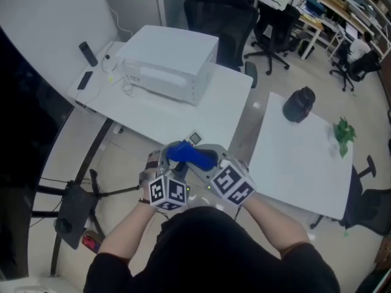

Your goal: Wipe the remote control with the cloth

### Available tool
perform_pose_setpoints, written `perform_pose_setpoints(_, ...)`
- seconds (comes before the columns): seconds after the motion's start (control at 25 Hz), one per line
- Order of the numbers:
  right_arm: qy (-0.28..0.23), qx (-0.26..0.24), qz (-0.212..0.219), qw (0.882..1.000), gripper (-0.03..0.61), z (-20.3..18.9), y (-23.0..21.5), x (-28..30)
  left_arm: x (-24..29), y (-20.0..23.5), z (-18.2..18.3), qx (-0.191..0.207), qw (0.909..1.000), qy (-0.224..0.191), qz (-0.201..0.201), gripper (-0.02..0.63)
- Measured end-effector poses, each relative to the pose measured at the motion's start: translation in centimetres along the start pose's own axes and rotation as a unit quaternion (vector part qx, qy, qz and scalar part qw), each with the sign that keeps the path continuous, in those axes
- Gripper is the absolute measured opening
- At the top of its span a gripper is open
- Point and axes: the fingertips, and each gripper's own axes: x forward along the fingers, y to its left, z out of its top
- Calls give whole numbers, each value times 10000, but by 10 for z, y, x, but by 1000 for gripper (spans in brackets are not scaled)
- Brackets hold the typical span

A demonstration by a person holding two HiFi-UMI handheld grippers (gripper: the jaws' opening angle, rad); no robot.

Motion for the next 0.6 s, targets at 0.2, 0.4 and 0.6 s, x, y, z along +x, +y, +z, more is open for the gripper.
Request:
perform_pose_setpoints(0.2,313,-135,593,9977,135,-20,25,-11,-8,-31,13,569,9984,55,49,201)
perform_pose_setpoints(0.4,459,-182,881,9949,135,-31,32,-27,-18,-54,29,1518,9884,-32,80,202)
perform_pose_setpoints(0.6,543,-159,741,9956,126,-36,24,-32,-27,-60,35,2151,9761,-301,16,202)
